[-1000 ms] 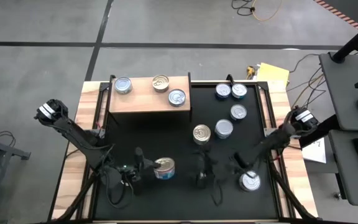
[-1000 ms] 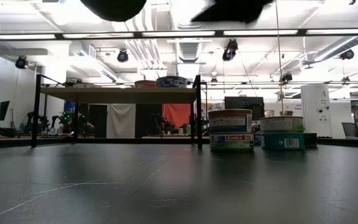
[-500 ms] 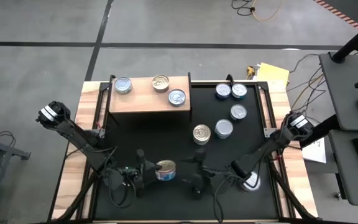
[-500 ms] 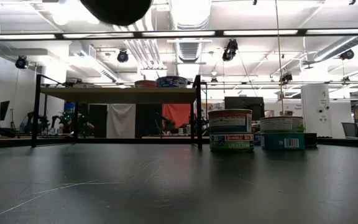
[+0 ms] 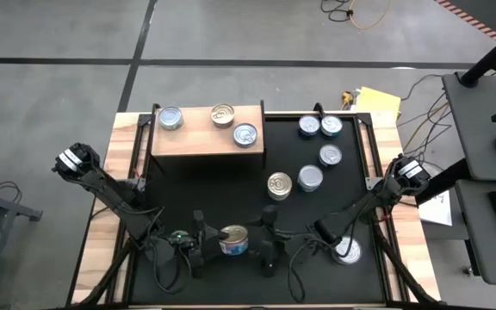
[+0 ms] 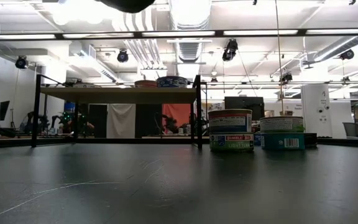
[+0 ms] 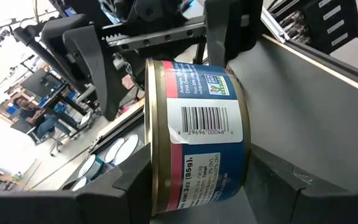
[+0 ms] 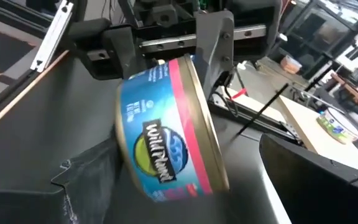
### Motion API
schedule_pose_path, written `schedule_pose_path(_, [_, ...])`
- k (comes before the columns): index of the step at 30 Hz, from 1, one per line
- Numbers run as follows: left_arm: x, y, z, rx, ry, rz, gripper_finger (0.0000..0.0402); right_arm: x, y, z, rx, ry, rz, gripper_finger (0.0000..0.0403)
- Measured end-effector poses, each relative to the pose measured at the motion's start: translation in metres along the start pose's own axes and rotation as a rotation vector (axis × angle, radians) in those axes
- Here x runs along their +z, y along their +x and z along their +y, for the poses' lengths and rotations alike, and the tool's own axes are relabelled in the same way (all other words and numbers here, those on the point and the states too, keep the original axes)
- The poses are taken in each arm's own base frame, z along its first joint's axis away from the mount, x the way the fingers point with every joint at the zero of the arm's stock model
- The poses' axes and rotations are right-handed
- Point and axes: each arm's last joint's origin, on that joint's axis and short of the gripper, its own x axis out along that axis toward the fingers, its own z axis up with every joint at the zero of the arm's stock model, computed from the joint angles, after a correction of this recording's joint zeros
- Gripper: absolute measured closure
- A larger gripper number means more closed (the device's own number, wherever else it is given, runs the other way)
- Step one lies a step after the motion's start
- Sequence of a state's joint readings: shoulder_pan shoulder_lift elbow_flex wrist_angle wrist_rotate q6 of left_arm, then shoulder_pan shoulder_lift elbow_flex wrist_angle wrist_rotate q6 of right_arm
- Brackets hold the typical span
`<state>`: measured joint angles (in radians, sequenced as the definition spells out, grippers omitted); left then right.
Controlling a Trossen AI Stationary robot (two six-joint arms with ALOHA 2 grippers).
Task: Stack canned seafood by type on shelf
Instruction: Stack the blue/pink tuna can on top of the other blue/pink tuna can on the shelf
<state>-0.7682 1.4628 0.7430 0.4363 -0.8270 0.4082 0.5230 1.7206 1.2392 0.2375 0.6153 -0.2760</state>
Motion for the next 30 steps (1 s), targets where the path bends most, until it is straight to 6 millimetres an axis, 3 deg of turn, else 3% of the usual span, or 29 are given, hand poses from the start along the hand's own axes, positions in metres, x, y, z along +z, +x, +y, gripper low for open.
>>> schedule_pose_path(3, [0.002, 0.003, -0.003, 0.003, 0.013, 0.005, 0.0215, 0.000, 0.001, 0.000, 0.023, -0.014, -0.006, 0.0045])
schedule_pose_path(6, [0.004, 0.004, -0.002, 0.013, 0.004, 0.006, 0.0215, 0.000, 0.000, 0.000, 0.022, -0.026, -0.006, 0.0074])
schedule_pose_path(13, [0.005, 0.005, 0.000, 0.067, -0.083, 0.018, 0.0205, 0.000, 0.001, 0.000, 0.020, -0.043, -0.005, 0.0207])
schedule_pose_path(23, [0.003, 0.004, 0.002, 0.139, -0.079, 0.054, 0.0147, 0.007, -0.001, -0.003, 0.007, -0.060, -0.008, 0.0213])
schedule_pose_path(30, [-0.005, -0.006, 0.013, 0.223, -0.065, 0.164, 0.0138, 0.024, -0.006, -0.018, -0.104, -0.150, 0.144, 0.0213])
